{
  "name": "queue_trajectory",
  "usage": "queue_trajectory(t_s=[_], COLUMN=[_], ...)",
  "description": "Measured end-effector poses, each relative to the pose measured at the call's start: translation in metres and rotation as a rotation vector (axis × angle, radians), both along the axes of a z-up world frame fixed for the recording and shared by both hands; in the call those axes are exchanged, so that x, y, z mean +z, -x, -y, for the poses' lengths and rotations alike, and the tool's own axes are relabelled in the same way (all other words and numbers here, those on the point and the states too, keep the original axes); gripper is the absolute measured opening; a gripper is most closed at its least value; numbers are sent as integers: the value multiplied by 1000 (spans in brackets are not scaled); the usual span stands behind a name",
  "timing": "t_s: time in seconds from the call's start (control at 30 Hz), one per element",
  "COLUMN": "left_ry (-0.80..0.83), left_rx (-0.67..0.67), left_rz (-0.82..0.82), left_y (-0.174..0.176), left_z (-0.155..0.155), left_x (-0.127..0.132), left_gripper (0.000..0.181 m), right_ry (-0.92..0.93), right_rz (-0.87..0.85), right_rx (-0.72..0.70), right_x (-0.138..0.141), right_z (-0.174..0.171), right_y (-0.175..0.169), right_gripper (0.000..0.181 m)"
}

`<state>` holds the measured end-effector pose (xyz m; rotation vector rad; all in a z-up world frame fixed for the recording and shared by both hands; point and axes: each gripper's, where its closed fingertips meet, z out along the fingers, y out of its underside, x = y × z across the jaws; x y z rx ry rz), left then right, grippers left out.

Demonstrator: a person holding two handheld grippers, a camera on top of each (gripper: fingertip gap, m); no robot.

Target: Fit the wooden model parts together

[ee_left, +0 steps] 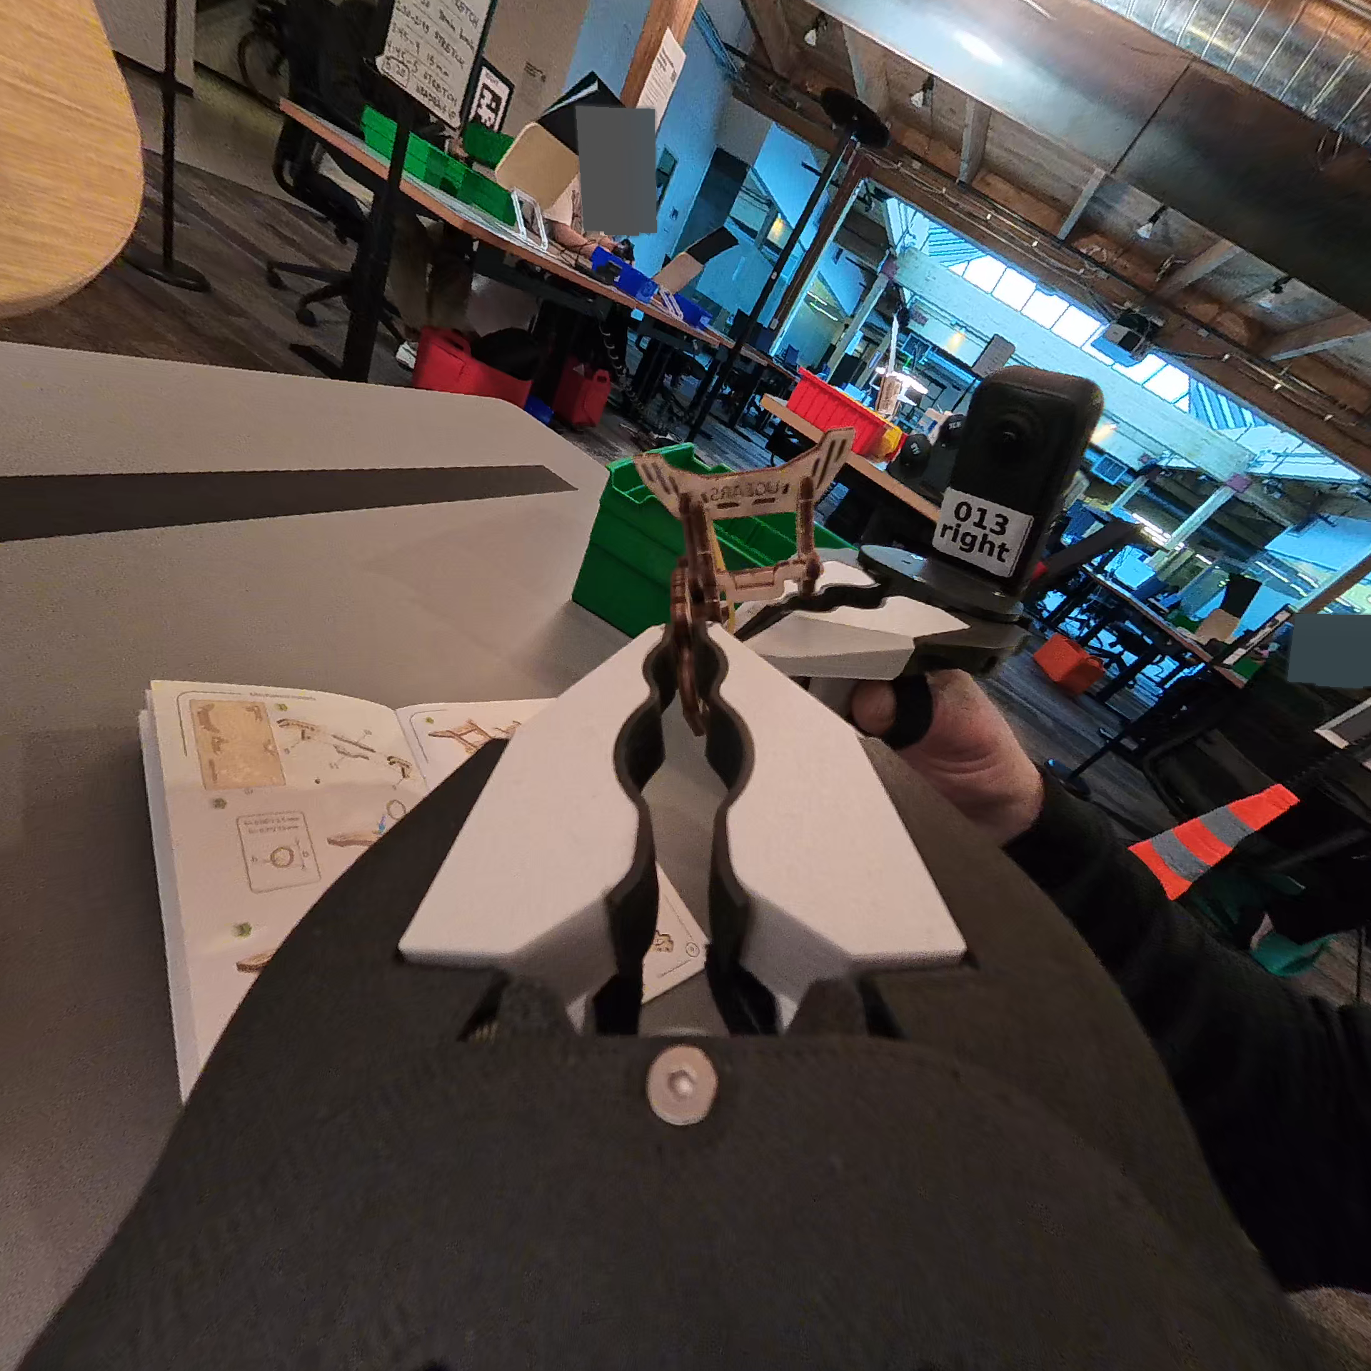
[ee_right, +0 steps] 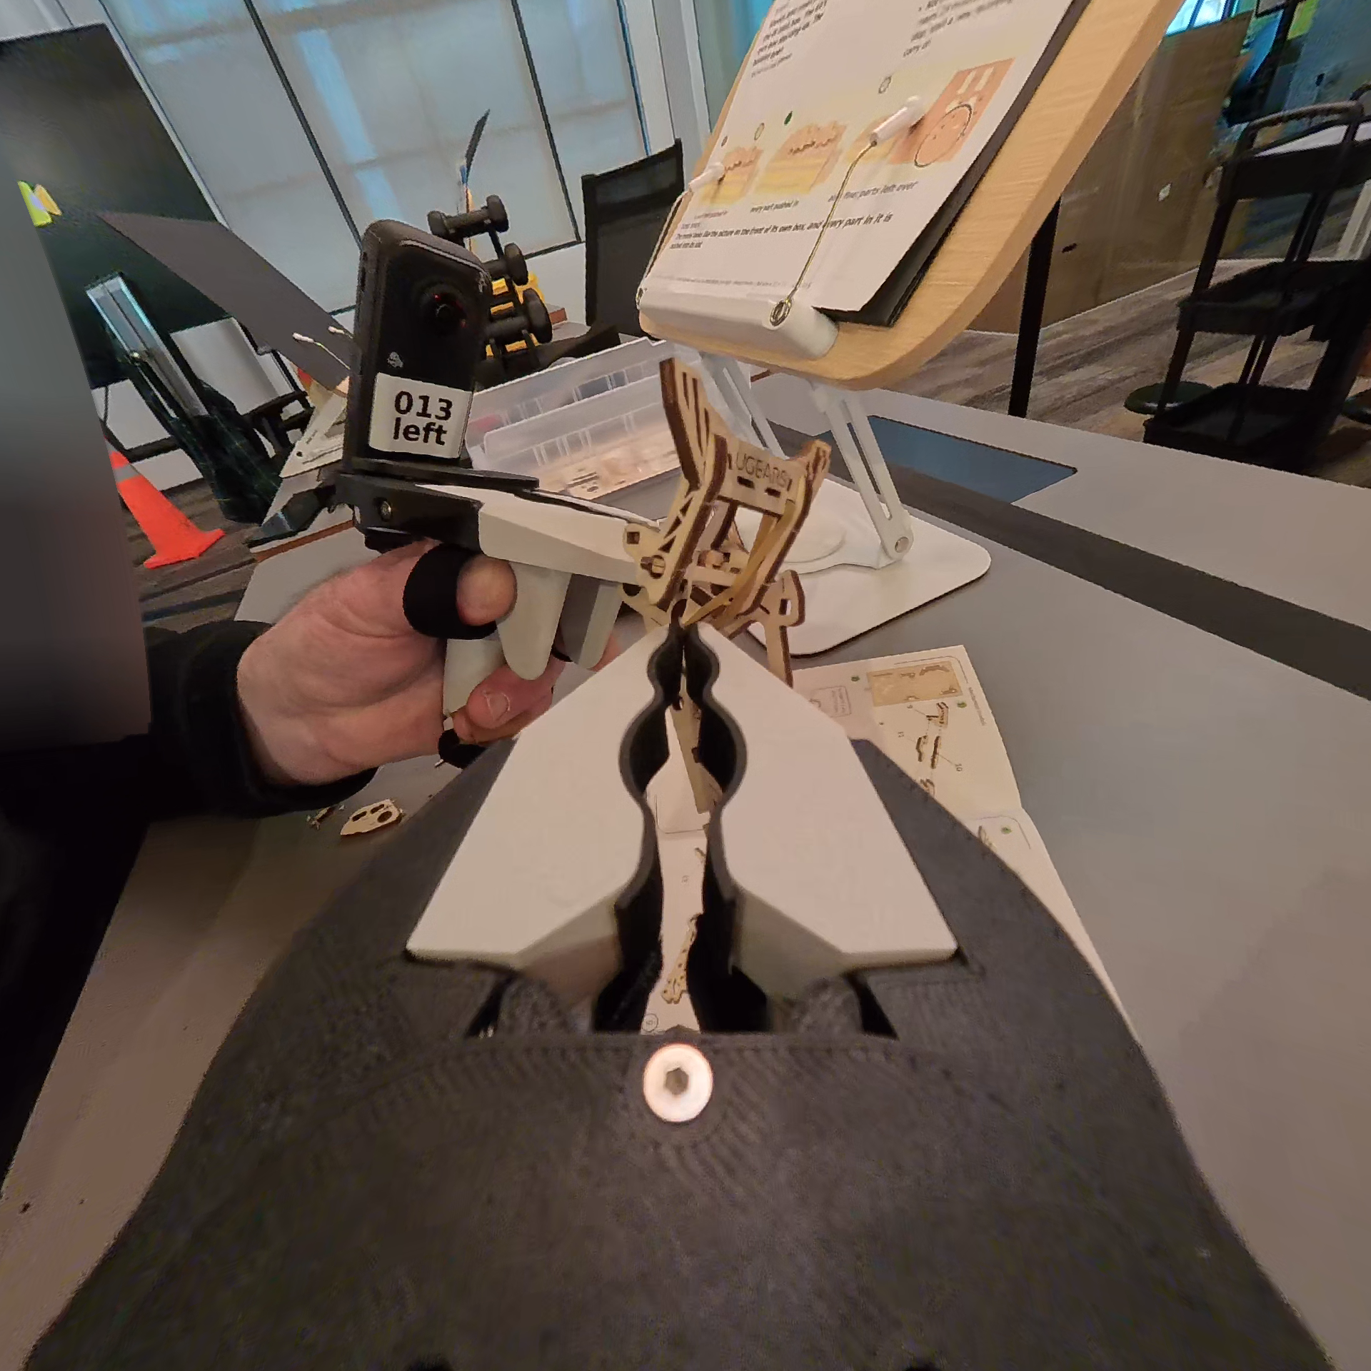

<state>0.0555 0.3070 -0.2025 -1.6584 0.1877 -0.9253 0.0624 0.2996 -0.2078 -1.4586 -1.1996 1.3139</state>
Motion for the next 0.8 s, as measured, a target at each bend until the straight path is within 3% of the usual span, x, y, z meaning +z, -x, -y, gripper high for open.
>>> queue_trajectory(t_s=[0.5, 0.8], left_ry=[-39, -113], left_rx=[42, 80], left_rz=[-11, -42], left_y=[1, 0], left_z=[-4, -3], left_x=[7, 17], left_gripper=[1, 1], right_ry=[94, 234], right_rz=[-50, -173], right_rx=[21, 36], right_x=[2, 12], right_z=[1, -1], right_y=[3, 4], right_gripper=[0, 0])
